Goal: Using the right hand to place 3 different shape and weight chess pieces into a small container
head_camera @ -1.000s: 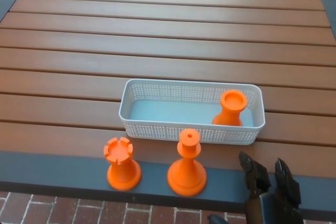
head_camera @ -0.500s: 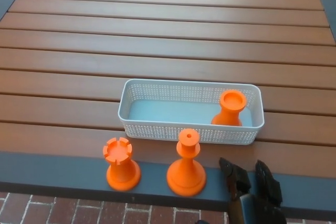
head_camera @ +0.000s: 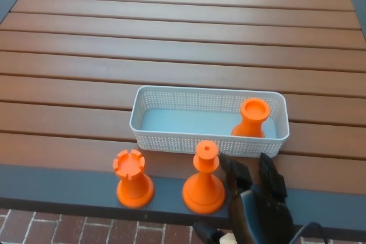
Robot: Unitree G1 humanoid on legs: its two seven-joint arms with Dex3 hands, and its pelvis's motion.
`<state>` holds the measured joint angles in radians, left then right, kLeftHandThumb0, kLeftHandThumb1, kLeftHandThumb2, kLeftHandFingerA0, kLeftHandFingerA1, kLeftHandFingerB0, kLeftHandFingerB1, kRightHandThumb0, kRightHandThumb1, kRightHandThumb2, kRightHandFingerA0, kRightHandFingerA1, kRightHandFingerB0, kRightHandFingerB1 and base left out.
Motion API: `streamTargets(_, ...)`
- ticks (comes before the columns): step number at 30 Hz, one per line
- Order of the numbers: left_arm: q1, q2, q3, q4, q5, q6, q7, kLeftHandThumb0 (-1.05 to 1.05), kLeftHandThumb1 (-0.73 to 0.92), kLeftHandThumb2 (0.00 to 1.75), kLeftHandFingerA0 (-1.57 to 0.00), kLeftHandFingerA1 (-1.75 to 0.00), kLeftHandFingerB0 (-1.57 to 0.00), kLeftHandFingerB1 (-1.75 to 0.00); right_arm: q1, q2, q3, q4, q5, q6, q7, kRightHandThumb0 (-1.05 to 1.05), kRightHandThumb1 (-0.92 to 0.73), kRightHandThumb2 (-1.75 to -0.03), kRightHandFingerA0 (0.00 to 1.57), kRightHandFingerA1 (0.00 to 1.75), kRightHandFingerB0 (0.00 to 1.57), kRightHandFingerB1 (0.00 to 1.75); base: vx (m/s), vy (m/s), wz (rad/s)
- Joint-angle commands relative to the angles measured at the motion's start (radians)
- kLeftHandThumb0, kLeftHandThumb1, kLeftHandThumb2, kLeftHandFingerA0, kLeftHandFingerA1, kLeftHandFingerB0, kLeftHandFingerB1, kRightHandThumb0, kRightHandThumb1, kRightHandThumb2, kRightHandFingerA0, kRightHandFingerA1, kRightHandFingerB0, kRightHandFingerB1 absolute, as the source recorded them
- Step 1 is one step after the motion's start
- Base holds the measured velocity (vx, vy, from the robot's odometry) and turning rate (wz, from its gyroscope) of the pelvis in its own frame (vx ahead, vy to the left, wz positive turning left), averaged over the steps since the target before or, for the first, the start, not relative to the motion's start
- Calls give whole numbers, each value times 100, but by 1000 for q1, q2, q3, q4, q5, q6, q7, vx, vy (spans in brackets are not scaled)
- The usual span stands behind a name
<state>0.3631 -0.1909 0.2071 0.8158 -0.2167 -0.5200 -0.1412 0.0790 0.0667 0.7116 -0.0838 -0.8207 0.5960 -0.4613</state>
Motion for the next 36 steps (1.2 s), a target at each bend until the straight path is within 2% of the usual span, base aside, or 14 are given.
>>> streamTargets(1, 13, 34, 0, 23, 35, -10, 26, -9, 58, 103, -98, -148, -89, -124, 13, 192, 169, -116, -45, 119, 81, -83, -49, -83, 0, 16, 8, 33, 0, 0, 0)
streamTargets(5, 10, 43, 2, 38, 34, -23, 15, -9, 57, 108, -100, -146, -88, -124, 2, 181, 186, -149, -53, 147, 99, -84, -50, -83, 0, 15, 8, 33, 0, 0, 0)
streamTargets(6, 3, 46, 6, 54, 28, -31, 4, -10, 59, 102, -101, -143, -90, -119, -8, 178, 193, -158, -53, 156, 104, -72, -59, -58, 0, 22, 10, 35, 0, 0, 0)
streamTargets(9, -3, 45, 10, 62, 22, -25, 6, -10, 59, 102, -101, -143, -90, -119, -21, 174, 194, -163, -44, 169, 108, -72, -59, -58, 0, 22, 10, 35, 0, 0, 0)
streamTargets(10, 6, 37, 6, 53, 24, -23, 13, -8, 60, 103, -99, -147, -91, -121, -19, 169, 183, -148, -33, 165, 100, -76, -46, -85, 0, 30, 9, 41, 0, 0, 0)
streamTargets(17, 20, 23, 3, 41, 25, -16, 28, -9, 59, 102, -100, -145, -92, -119, -29, 163, 155, -102, -7, 182, 86, -72, -46, -86, 0, 39, 7, 42, 0, 0, 0)
streamTargets(18, 19, 18, 8, 48, 16, -9, 23, -9, 59, 100, -101, -145, -91, -121, -29, 174, 131, -85, 16, 180, 78, -38, -35, -95, 6, 58, 0, 51, 0, 0, 0)
streamTargets(21, 18, 16, 11, 51, 12, -6, 21, -9, 59, 100, -101, -145, -91, -121, -30, 179, 121, -77, 28, 181, 73, -38, -35, -95, 6, 58, 0, 51, 0, 0, 0)
streamTargets(22, 21, 19, 8, 61, 20, -19, 19, -7, 59, 104, -98, -146, -88, -120, -30, 190, 114, -78, 44, 175, 70, -69, -61, -58, 12, 69, 15, 38, 0, 0, 0)
streamTargets(27, 23, 20, 6, 68, 24, -27, 19, -7, 59, 104, -98, -146, -88, -120, -31, 191, 113, -81, 57, 174, 65, -69, -61, -58, 12, 69, 15, 38, 0, 0, 0)
streamTargets(28, 15, 23, 13, 85, 14, -32, 5, -9, 55, 108, -105, -142, -92, -118, -19, 199, 102, -82, 79, 145, 44, -56, -63, -59, 62, 80, 36, 48, 0, 0, 0)
streamTargets(29, 9, 25, 18, 97, 7, -36, -6, -9, 55, 108, -105, -142, -92, -118, -11, 204, 94, -83, 97, 123, 29, -56, -63, -59, 62, 80, 36, 48, 0, 0, 0)
streamTargets(30, 3, 28, 22, 110, 3, -41, -13, -8, 57, 106, -103, -144, -90, -119, 0, 213, 78, -84, 125, 95, 14, -51, -71, -61, 89, 85, 42, 50, 0, 0, 0)
streamTargets(36, -2, 29, 24, 120, 9, -50, -10, -8, 57, 106, -103, -144, -90, -119, 2, 215, 66, -80, 150, 79, 7, -51, -71, -61, 89, 85, 42, 50, 0, 0, 0)
